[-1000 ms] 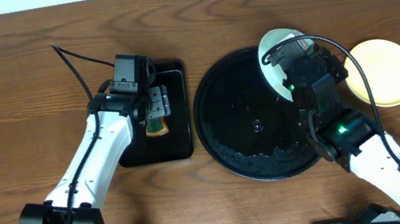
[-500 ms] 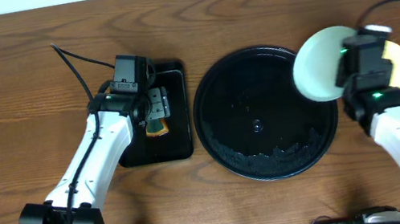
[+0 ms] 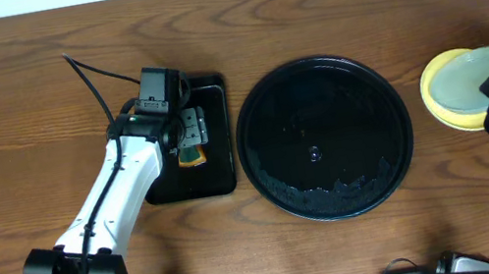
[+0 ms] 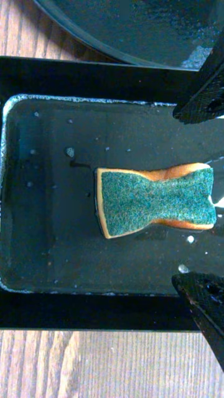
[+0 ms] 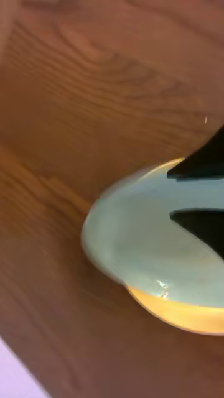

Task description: Clean dirty plates on tray and stack at the side

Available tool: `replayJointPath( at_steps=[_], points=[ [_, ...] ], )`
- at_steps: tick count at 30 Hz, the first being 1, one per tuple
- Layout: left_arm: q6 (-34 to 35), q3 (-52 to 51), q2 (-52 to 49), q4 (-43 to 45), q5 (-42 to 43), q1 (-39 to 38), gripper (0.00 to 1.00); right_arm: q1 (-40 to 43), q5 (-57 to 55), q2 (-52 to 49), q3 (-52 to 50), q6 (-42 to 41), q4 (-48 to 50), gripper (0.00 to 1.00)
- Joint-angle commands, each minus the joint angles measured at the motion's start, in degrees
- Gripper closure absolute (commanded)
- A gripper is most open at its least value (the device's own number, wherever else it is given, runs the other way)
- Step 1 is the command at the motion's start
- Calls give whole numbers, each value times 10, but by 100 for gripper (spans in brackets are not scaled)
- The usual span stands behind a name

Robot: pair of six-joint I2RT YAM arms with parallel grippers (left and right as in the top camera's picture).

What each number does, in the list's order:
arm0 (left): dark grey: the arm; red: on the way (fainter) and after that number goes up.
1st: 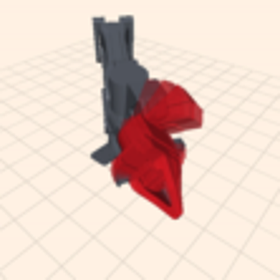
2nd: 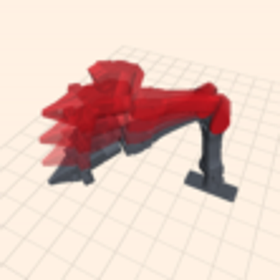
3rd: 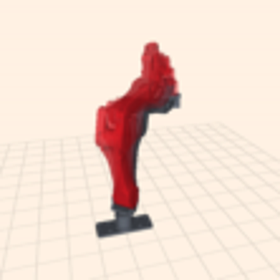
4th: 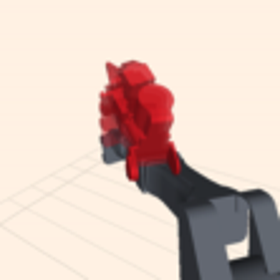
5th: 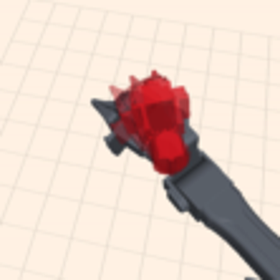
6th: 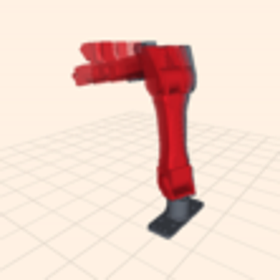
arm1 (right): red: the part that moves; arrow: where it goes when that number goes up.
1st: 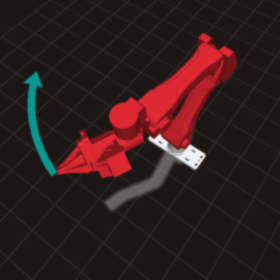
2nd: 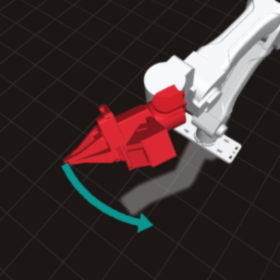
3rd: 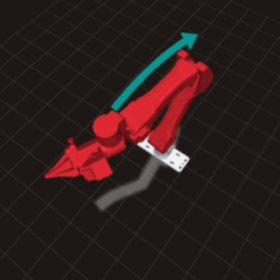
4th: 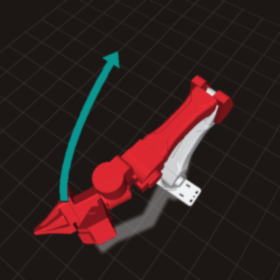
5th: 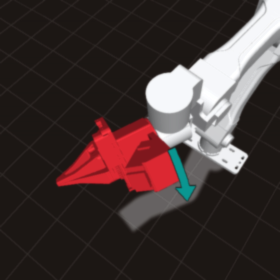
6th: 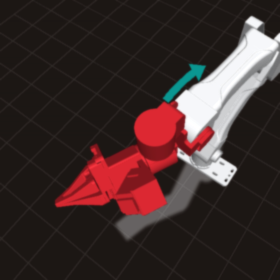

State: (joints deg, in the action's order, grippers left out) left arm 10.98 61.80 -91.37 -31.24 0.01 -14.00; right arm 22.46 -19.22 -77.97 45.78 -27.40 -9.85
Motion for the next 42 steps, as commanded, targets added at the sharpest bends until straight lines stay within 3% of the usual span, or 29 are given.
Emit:
replayJointPath(
  at_steps=[1,6,11,13,15,22,26,31,36,42],
  points=[
    [9,7,4,-2,-7,-1,22,9,89,-12,4,3,2,62],
    [9,7,4,-8,-7,-1,22,-2,274,-13,4,103,-4,47],
    [10,7,4,-6,-11,2,22,-33,398,-13,4,188,-31,41],
    [27,7,4,-5,-31,10,22,-56,407,-13,4,217,-37,27],
    [59,8,4,-5,-59,25,22,-87,401,-13,5,245,-42,1],
    [59,44,5,-103,-56,71,22,-168,276,-13,65,254,-193,1],
    [59,55,19,-197,-37,78,22,-178,269,-6,113,253,-312,1],
    [59,44,71,-267,-35,78,22,-178,267,44,106,233,-373,1],
    [63,-10,190,-267,-35,78,22,-178,236,150,57,223,-375,1],
    [63,-115,404,-172,-35,78,22,-178,231,345,-35,223,-318,1]
  ],
)
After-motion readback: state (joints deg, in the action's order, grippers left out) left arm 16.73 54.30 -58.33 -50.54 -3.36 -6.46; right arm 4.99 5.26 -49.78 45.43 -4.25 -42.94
